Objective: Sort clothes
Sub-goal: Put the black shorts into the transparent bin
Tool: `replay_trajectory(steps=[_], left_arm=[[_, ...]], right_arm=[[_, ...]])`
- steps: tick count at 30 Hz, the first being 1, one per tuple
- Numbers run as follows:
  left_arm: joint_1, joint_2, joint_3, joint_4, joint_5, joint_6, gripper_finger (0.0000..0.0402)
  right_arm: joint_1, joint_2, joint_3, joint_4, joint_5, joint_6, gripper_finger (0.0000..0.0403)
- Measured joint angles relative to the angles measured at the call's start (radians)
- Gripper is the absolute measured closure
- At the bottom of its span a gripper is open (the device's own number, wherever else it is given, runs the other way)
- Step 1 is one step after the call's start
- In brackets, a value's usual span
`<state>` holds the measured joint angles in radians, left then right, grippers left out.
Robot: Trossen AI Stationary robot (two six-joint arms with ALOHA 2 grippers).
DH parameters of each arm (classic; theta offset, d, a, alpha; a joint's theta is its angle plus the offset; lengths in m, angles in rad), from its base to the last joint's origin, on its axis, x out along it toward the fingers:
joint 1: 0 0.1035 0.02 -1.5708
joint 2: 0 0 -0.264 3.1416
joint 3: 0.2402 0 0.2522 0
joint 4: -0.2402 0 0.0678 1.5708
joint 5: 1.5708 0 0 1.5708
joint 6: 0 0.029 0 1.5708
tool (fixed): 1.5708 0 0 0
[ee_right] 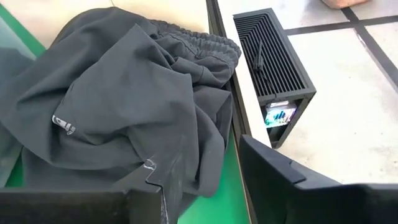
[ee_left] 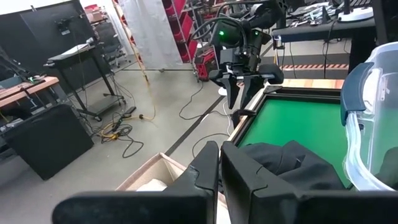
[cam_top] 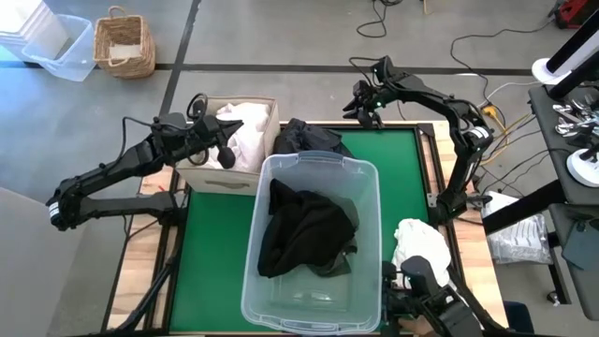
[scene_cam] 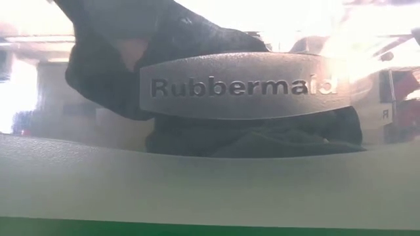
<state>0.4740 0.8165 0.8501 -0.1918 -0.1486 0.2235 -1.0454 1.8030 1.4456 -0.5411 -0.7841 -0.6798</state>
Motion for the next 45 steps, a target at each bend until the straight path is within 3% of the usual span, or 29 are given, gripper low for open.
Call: replay_trajectory(steps=[4, 10, 14, 21, 27, 31, 37, 45], left_arm=[[0.0, 0.0, 0.0, 0.001, 0.0, 0.0, 0.0401], [0.0, 0.0, 0.0, 0.005, 0.0, 0.0, 0.0401], [0.0, 0.0, 0.0, 0.007, 0.0, 0.0, 0.0401], [0.0, 0.0, 0.0, 0.035, -0.001, 0.003, 0.0401], [0.0, 0.0, 0.0, 0.046, -0.002, 0.045, 0.0401], [0.0, 0.0, 0.0, 0.043, -0.002, 0.048, 0.0401], [0.0, 0.0, 0.0, 0.041, -0.002, 0.048, 0.0401], [0.001, 0.0, 0.0, 0.031, -0.002, 0.048, 0.0401]], right_arm=[[-0.002, 0.0, 0.0, 0.0, 0.005, -0.012, 0.0267], [-0.007, -0.017, 0.052, -0.005, 0.179, 0.031, 0.0278], [-0.012, -0.023, 0.119, -0.017, 0.184, 0.158, 0.0288], [-0.004, -0.026, 0.302, -0.127, 0.184, 0.529, 0.0311], [0.089, 0.002, 0.496, -0.352, 0.184, 0.568, 0.0321], [0.178, 0.031, 0.588, -0.43, 0.204, 0.586, 0.0311], [0.287, 0.099, 0.685, -0.599, 0.458, 0.56, 0.0276], [0.295, 0.193, 0.8, -0.723, 0.462, 0.493, 0.0212]])
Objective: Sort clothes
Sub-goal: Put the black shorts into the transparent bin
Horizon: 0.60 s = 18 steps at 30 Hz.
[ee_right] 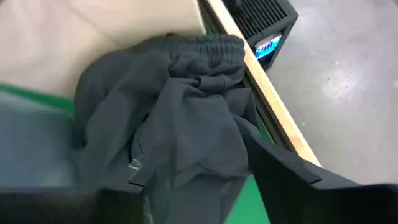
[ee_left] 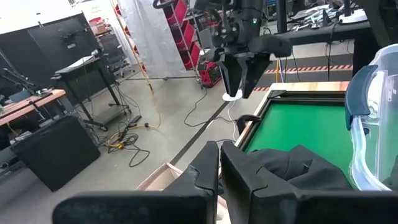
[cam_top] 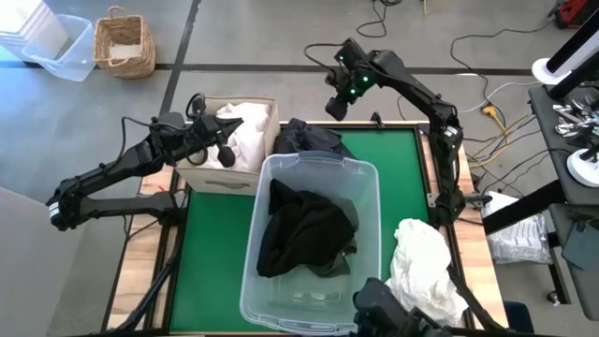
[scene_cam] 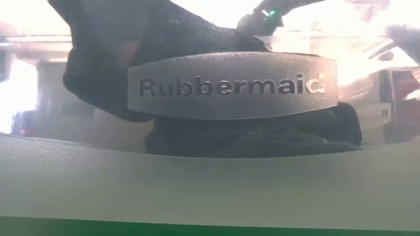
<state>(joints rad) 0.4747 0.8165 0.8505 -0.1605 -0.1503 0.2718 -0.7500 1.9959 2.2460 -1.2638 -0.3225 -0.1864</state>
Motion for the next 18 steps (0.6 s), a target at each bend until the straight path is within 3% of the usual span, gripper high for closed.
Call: replay_trajectory(steps=[3, 9, 18], left_arm=[[0.0, 0.0, 0.0, -0.019, 0.0, 0.0, 0.0401], [0.0, 0.0, 0.0, -0.053, 0.0, -0.009, 0.0401], [0.0, 0.0, 0.0, -0.053, 0.0, -0.01, 0.0401]], right_arm=[[-0.029, 0.015, 0.027, -0.056, -0.033, -0.09, 0.019], [-0.153, 0.011, -0.012, -0.063, -0.257, -0.102, 0.0158], [-0.227, -0.006, -0.182, -0.055, -0.23, -0.145, 0.0156]])
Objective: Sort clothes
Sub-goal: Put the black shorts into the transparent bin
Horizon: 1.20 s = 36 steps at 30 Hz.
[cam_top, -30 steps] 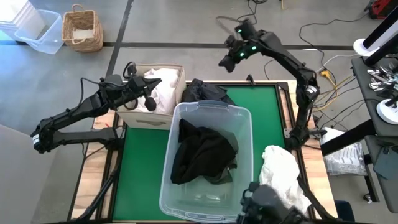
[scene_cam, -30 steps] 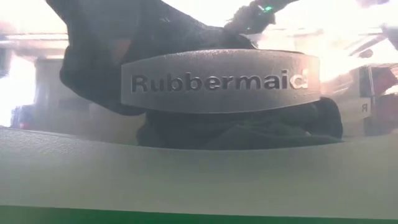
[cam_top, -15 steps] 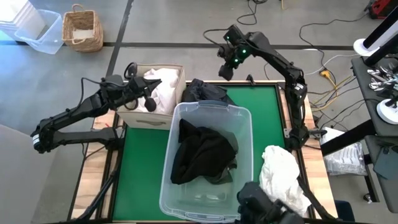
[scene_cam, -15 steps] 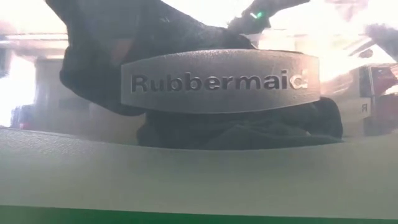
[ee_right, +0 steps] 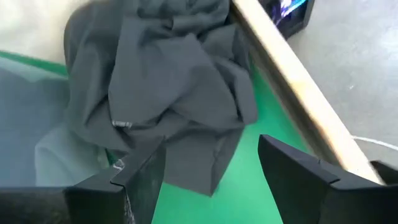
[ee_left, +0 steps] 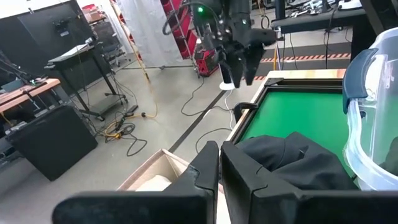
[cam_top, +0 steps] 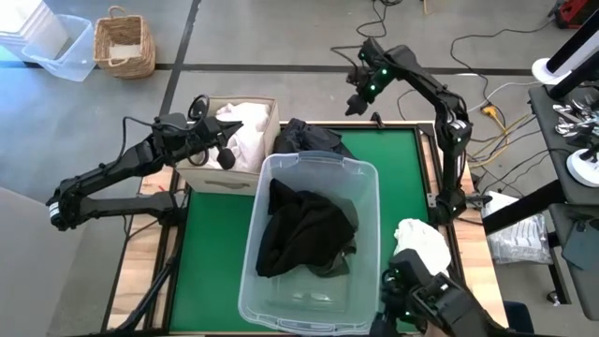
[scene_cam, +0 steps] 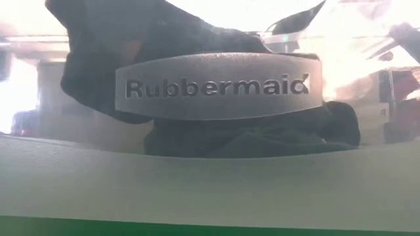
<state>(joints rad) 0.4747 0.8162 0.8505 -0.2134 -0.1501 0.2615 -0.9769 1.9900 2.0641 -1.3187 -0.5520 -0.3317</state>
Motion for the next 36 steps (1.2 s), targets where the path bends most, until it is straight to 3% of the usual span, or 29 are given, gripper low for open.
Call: replay_trajectory(steps=[12, 18, 28, 36], left_arm=[[0.0, 0.0, 0.0, 0.012, 0.0, 0.018, 0.0401], [0.0, 0.0, 0.0, 0.012, 0.0, 0.018, 0.0401], [0.0, 0.0, 0.0, 0.012, 0.0, 0.018, 0.0401], [0.0, 0.0, 0.0, 0.016, 0.0, 0.019, 0.0402]], right_arm=[[-0.034, -0.026, -0.143, 0.02, 0.001, 0.024, 0.0175], [-0.042, -0.05, -0.293, 0.036, 0.003, 0.022, 0.0172], [-0.033, -0.169, -0.632, 0.259, 0.003, 0.064, 0.0178], [0.026, -0.21, -0.822, 0.433, 0.004, 0.043, 0.0175]])
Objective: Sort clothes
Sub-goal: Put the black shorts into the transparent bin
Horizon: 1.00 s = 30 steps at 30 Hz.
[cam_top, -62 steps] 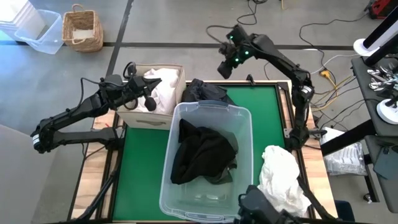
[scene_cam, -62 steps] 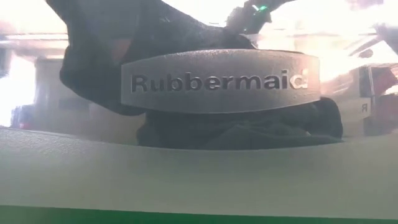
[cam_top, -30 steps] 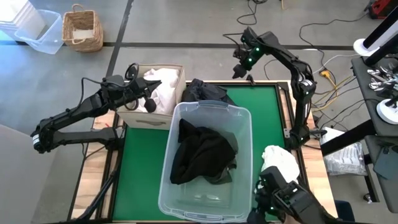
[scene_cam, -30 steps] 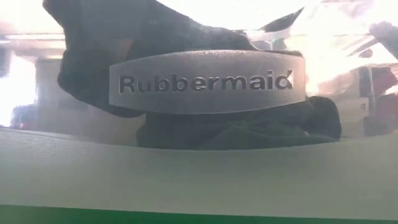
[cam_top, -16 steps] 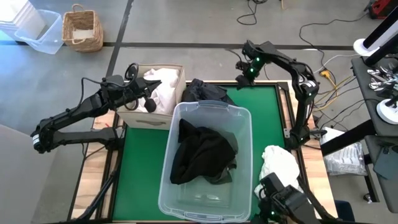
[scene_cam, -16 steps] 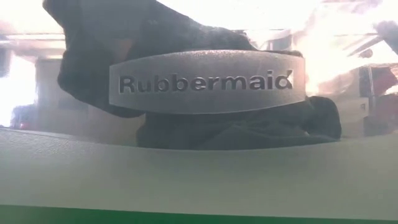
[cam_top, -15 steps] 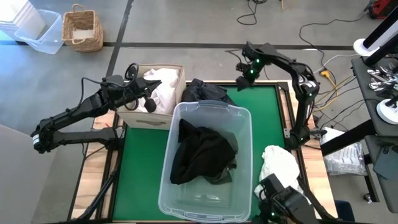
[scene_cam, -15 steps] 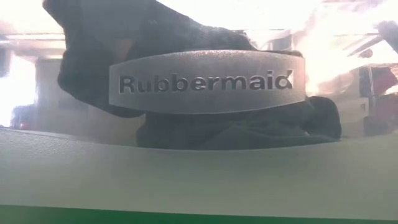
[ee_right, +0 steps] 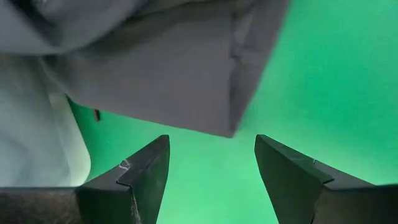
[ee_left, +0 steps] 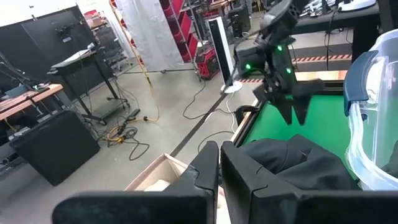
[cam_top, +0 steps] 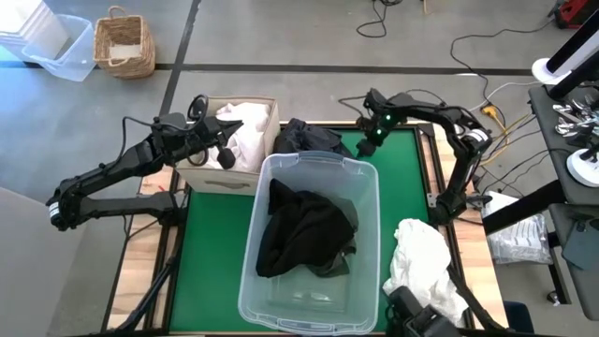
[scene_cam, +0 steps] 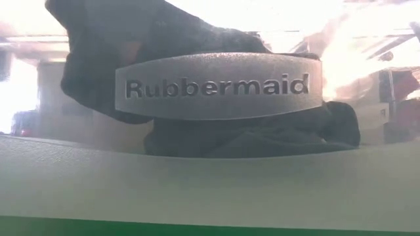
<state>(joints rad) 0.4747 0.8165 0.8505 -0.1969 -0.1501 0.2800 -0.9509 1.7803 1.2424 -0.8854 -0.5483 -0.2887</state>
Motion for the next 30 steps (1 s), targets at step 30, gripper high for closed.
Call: replay_trajectory(steps=[30], left_arm=[[0.0, 0.0, 0.0, 0.004, 0.0, -0.011, 0.0401]], right_arm=[[0.129, 0.002, -0.171, 0.332, 0.187, 0.035, 0.0184]])
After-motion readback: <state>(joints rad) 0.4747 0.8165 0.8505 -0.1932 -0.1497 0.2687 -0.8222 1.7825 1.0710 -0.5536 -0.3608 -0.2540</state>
